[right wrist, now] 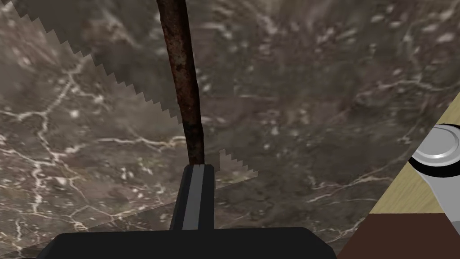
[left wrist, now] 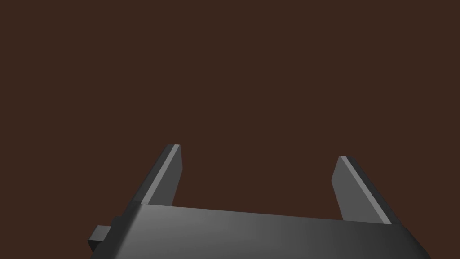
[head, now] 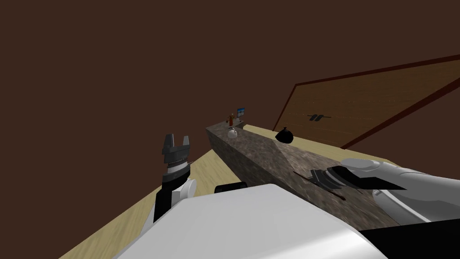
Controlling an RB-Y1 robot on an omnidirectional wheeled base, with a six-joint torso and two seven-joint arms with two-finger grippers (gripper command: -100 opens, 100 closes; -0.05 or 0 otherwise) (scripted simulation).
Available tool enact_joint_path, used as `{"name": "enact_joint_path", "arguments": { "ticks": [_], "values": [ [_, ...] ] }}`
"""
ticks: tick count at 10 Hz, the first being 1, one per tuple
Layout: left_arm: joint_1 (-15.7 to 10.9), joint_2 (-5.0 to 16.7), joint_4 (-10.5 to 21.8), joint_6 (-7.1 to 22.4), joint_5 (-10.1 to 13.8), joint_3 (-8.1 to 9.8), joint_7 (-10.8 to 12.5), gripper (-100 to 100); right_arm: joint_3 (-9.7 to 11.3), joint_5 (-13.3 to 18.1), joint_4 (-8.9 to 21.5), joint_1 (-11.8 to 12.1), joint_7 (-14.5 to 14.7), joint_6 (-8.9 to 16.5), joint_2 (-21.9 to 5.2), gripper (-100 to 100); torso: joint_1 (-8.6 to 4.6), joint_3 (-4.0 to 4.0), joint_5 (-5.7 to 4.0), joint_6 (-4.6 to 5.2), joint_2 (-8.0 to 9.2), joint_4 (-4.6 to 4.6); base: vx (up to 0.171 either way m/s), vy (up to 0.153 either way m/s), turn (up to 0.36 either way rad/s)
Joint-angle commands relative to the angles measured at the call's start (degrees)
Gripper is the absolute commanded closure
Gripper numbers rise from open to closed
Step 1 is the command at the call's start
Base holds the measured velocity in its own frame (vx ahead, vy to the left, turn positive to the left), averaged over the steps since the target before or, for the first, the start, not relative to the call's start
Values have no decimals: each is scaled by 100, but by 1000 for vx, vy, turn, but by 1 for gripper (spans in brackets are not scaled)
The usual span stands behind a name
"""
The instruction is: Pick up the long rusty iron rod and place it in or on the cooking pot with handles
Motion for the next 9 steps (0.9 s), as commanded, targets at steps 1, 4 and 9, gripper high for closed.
{"name": "enact_joint_path", "arguments": {
  "ticks": [1, 4, 9],
  "values": [
    [0, 0, 0, 0, 0, 0, 0, 0, -85, -24, -8, 12, 1, -145, -176, -100, 0, 0, 0, 0, 0, 0, -29, 8, 81],
    [-2, 0, 0, 0, 0, 0, 0, 0, -309, -213, 28, 147, -148, -435, -207, -100, -5, 25, -1, 1, 44, 9, -121, -37, 86],
    [-1, 1, 1, 0, 0, 1, 0, 0, -295, -419, 26, 205, -370, -615, -167, -100, -52, 21, -14, 0, 36, 8, -98, -140, 88]
  ]
}}
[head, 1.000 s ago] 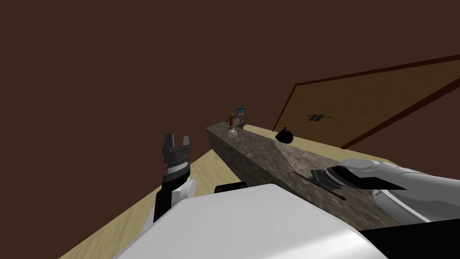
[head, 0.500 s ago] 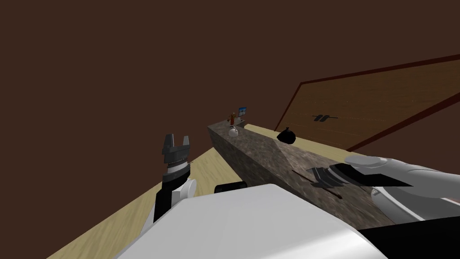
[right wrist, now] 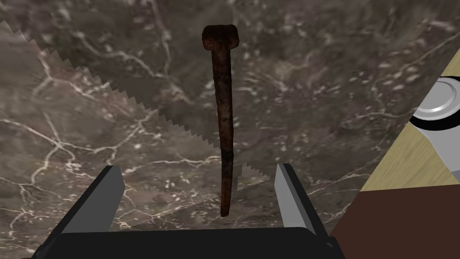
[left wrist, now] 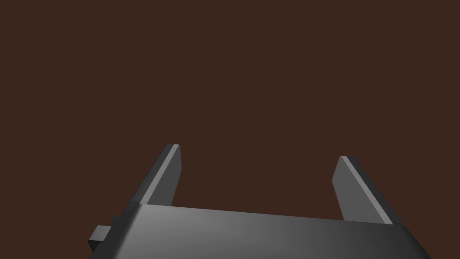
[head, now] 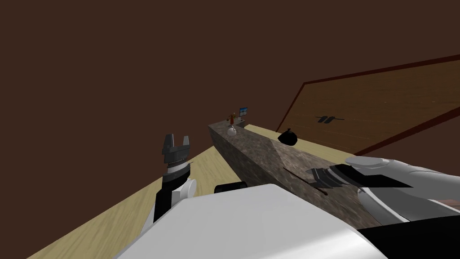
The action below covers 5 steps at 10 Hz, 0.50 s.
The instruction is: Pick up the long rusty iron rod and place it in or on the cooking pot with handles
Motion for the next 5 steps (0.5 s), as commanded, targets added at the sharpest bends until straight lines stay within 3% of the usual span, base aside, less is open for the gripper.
{"name": "enact_joint_path", "arguments": {
  "ticks": [1, 3, 4, 5],
  "values": [
    [0, 0, 0, 0, 0, 0, 0, 0, 178, 37, -128, -120, -13, -21, -40, -100, 0, 0, 0, 0, 0, 0, -66, -45, -64],
    [1, -1, 0, 0, 0, 0, 0, 0, 374, 161, -257, -298, 85, -1, -8, -100, 32, -14, 7, 0, -25, -5, 9, 15, -85],
    [1, -1, 0, 0, 0, -1, 0, 0, 307, 116, -178, -242, 63, -28, -9, -100, 45, -23, 10, 0, -41, -9, 12, 17, -27],
    [1, -1, -1, 0, 0, -1, 0, 0, 319, 125, -183, -250, 76, -30, -5, 0, 44, -25, 12, -3, -42, -10, 0, 0, 0]
  ]
}}
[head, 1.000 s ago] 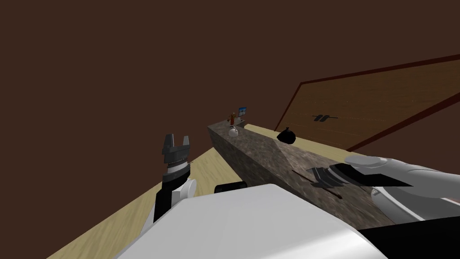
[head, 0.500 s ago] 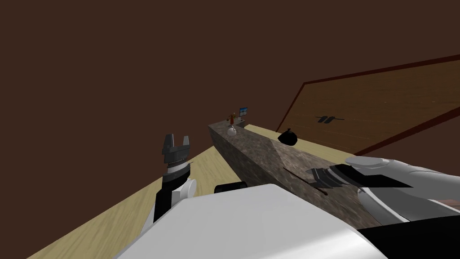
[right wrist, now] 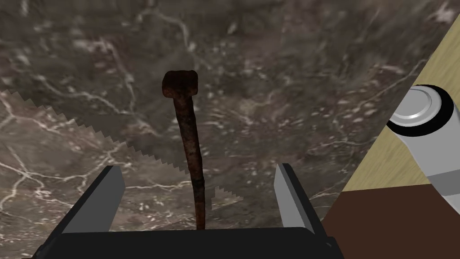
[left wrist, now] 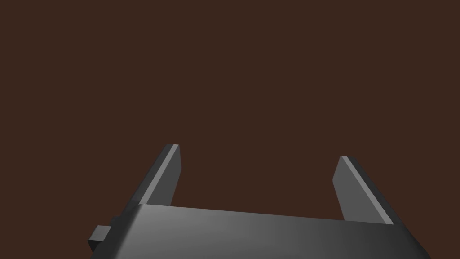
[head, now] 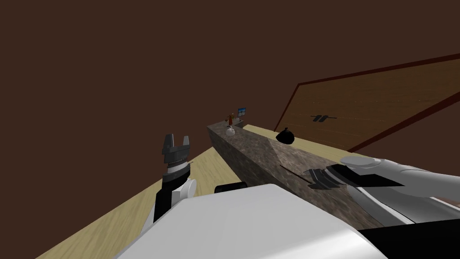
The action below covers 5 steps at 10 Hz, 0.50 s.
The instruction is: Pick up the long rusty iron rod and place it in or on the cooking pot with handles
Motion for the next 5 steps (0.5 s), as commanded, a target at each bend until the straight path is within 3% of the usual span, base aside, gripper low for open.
{"name": "enact_joint_path", "arguments": {
  "ticks": [1, 2, 3, 4, 5],
  "values": [
    [0, 0, 0, 0, 0, 0, 0, 0, 3, 27, 96, 20, -40, 107, 184, -100, 0, 0, 0, 0, 0, 0, -37, -8, 144],
    [-1, 0, 0, 0, 0, 0, 0, 0, 6, 44, 153, 32, -64, 171, 295, -100, -6, 5, -3, -4, 9, 1, -61, -17, 181],
    [-1, 0, 0, 0, 0, 0, 0, 0, 10, 48, 115, 13, -50, 124, 236, -100, -9, 10, -3, -2, 18, 4, -26, -9, 32],
    [0, 0, 0, 0, 0, 0, 0, 0, 10, 50, 117, 13, -60, 145, 247, 100, -7, 8, -2, 2, 12, 3, 0, 0, 0],
    [0, 0, 0, 0, 0, 0, 0, 0, 10, 50, 117, 14, -59, 143, 246, 100, -5, 4, -1, 1, 6, 2, 0, 0, 0]
  ]
}}
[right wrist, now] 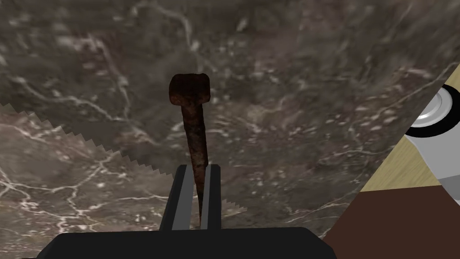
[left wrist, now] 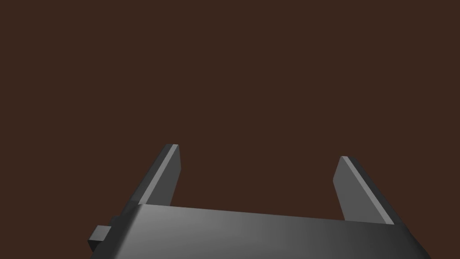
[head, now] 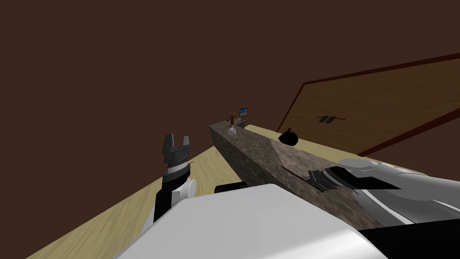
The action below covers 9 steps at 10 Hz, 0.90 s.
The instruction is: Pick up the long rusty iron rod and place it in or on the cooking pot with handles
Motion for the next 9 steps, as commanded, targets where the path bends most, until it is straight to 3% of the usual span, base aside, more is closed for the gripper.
{"name": "enact_joint_path", "arguments": {
  "ticks": [1, 3, 4, 5, 6, 7, 8, 9],
  "values": [
    [0, 0, 0, 0, 0, 0, 0, 0, 0, 0, 0, 0, 0, 0, 0, 100, 0, 0, 0, 0, 0, 0, 0, 0, 0],
    [0, 0, 0, 0, 0, 0, 0, 0, 1, 0, -1, 1, 1, -2, 1, 100, -1, -1, 1, 0, -2, 0, 0, 0, 0],
    [0, 0, 0, 0, 0, 0, 0, 0, 1, 0, -1, 1, 1, -2, 1, 0, -1, -1, 1, 0, -3, 0, 0, 0, 0],
    [0, 0, 0, 0, 0, 0, 0, 0, -6, -39, -80, -3, 42, -104, -169, 100, 0, -1, 1, 0, -3, 0, 40, 4, -180],
    [1, 0, 0, 0, 0, 0, 0, 0, -18, -57, -47, 34, 50, -48, -98, 100, 2, -4, 6, 11, -8, -2, 24, 4, -62],
    [0, 0, 0, 0, 0, 0, 0, 0, -17, -62, -48, 44, 67, -64, -116, 0, 2, -5, 1, 0, -8, -2, 0, 0, 0],
    [0, 0, 0, 0, 0, 0, 0, 0, -73, 3, -20, -28, 13, -100, -207, 100, 1, -3, 1, -1, -5, -1, -10, 25, 188],
    [-1, 0, 0, 0, 0, -1, 0, 0, -110, 62, -6, -81, -40, -144, -266, 100, 9, -4, 5, -16, -10, 1, -13, 43, 291]
  ]
}}
